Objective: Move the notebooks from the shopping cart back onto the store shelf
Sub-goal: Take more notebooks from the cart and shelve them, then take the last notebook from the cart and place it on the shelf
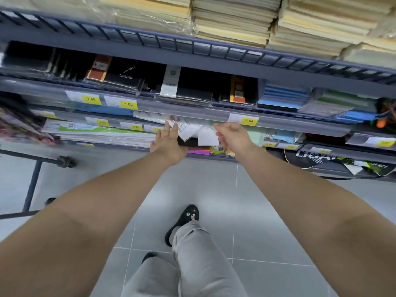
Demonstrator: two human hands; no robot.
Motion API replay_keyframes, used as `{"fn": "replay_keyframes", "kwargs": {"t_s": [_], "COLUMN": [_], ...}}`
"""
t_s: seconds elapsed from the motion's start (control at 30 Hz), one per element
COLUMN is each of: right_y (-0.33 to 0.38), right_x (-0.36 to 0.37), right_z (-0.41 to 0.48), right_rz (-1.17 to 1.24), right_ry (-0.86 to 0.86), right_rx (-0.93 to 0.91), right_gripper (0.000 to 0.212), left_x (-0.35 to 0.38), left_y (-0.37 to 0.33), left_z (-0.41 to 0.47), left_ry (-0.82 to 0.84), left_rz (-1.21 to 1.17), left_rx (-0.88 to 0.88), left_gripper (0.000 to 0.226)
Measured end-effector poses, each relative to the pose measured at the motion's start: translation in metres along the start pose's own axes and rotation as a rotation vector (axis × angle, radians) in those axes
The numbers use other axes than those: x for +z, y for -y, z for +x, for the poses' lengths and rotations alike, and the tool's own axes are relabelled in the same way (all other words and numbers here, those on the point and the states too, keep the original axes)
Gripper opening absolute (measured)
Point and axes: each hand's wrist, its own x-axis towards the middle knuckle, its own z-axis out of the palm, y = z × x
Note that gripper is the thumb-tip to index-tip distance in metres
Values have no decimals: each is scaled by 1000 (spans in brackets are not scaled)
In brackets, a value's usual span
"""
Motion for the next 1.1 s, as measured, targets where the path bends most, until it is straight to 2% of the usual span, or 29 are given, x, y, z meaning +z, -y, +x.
{"fn": "replay_keyframes", "kwargs": {"t_s": [0.1, 0.23, 0.37, 0.57, 0.67, 0.8, 1.1], "right_y": [-10, -37, -62, -87, -94, -92, -50], "right_x": [19, 46, 76, 136, 173, 231, 382], "right_z": [-29, -81, -133, -214, -246, -279, -316], "right_rz": [-222, -337, -758, -1153, -1312, -1549, -1649], "right_ry": [78, 258, 290, 220, 252, 336, 494], "right_rx": [-78, -188, -361, -527, -610, -856, -1208], "right_gripper": [37, 65, 85, 88, 88, 85, 87], "left_x": [1, -1, 1, 11, 13, 8, -10], "left_y": [27, 78, 137, 231, 277, 324, 393], "left_z": [-36, -103, -181, -289, -334, -376, -397], "left_ry": [-30, -60, -86, -181, -240, -341, -432], "left_rz": [52, 194, 245, 256, 152, 59, -79], "left_rx": [9, -27, -98, -182, -300, -417, -512], "left_gripper": [83, 82, 82, 80, 82, 84, 82]}}
